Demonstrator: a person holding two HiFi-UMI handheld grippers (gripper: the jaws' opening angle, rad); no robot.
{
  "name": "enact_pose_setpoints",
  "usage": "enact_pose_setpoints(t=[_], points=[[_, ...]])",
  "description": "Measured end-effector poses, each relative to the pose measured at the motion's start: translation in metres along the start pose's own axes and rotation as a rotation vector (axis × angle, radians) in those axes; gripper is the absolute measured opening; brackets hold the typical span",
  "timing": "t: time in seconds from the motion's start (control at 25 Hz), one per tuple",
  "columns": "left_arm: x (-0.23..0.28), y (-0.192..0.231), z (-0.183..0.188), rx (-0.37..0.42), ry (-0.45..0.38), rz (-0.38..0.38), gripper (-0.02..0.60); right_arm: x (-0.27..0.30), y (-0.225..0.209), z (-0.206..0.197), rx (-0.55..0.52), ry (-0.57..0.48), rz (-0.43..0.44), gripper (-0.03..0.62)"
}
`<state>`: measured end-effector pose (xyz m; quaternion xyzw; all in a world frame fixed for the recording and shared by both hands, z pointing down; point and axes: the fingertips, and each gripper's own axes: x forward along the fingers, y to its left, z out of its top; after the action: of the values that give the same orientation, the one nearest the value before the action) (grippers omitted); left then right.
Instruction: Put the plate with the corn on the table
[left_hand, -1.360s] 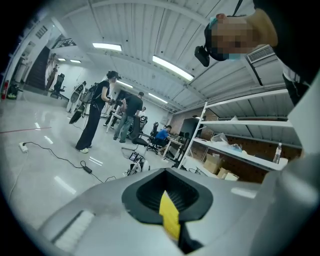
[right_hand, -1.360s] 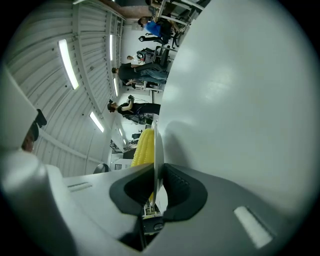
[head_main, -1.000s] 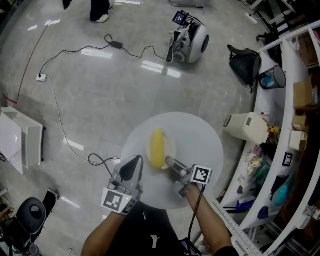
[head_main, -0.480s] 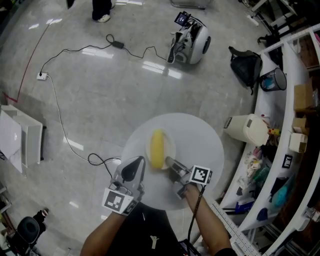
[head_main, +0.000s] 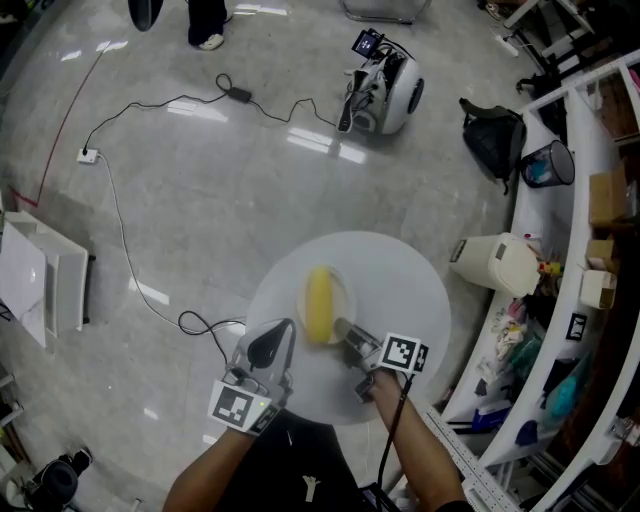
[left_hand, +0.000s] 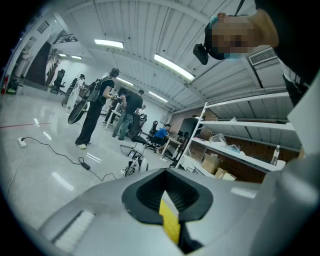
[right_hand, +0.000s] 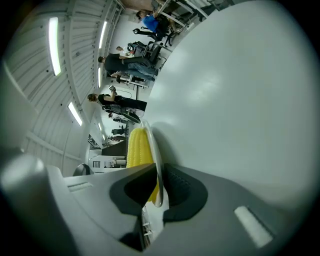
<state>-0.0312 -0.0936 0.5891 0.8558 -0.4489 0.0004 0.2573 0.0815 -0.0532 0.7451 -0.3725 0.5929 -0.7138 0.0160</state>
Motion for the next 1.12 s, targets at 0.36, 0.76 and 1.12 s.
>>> enact_pose_setpoints(t=[0.36,0.76,1.12], points=[[0.000,-0.005,-0.002,-0.027,0.026,0.001,0.005,-0.001,-0.003,-0.003,-0.045,0.027,-0.075,0.051],[0.000,-0.002,-0.003,-0.004,0.035,-0.004,0.005,-0.002,0.001,-0.003,-0.156,0.052,-0.161,0.094],[0.001,-0.005,-0.009,-0.033,0.045,-0.003,0.005,-0.007,-0.003,0.003,-0.244,0.046,-0.268,0.094]])
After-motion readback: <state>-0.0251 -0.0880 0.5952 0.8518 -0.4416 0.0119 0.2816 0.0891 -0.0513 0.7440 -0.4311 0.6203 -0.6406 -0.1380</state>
